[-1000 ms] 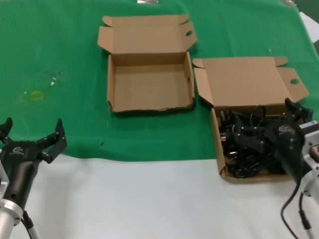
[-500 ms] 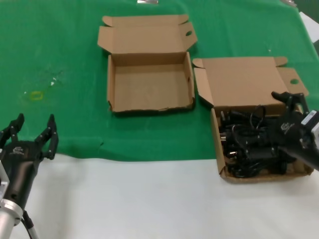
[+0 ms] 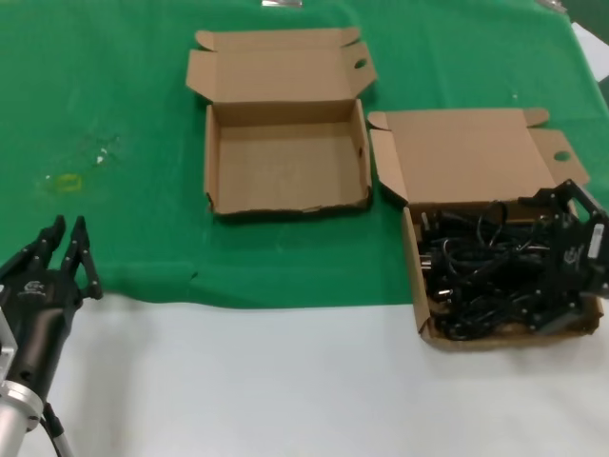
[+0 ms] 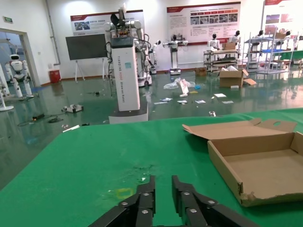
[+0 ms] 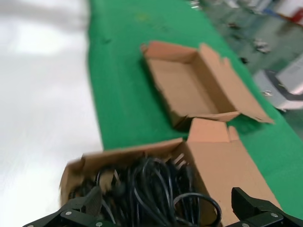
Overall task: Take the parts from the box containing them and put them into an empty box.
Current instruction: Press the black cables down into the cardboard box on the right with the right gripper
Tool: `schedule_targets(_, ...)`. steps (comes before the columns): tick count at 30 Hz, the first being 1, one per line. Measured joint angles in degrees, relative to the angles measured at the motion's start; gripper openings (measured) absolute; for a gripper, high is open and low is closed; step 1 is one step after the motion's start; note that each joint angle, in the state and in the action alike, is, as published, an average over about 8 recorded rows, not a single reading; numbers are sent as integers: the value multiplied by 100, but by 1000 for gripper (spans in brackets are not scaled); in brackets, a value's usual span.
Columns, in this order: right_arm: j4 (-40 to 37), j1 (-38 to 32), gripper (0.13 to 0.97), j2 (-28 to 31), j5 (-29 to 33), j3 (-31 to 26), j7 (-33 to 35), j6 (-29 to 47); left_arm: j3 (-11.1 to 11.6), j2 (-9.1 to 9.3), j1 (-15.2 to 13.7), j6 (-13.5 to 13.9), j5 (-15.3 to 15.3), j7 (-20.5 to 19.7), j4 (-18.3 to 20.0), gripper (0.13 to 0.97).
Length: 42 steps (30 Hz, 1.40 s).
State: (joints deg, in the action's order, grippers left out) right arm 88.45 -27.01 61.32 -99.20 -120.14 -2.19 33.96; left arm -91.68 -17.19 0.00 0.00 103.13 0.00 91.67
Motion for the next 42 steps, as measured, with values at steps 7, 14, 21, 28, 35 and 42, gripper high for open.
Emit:
schedule_targets(7,-588,-806,966,-256,485,-16,964,1301,0,0,0,0,0,0,0,201)
schedule_targets(14,-1282,-1578,966,-705,968,-137,1706,2233,0,0,0,0,0,0,0,148)
schedule_targets(21,-2009,-2077,966,-1147,1340,-195,2216,2648,0,0,0,0,0,-1,0,146)
schedule_targets(28,-2708,-2443,957,-1537,1598,-194,2603,2733,0,0,0,0,-1,-3,0,144)
schedule_targets(35,-3144,-2661,927,-1823,1758,-171,2824,2707,0,0,0,0,-1,-3,0,144)
schedule_targets(42,-3320,-2708,862,-1987,1848,-154,2856,2699,0,0,0,0,-2,-2,0,144)
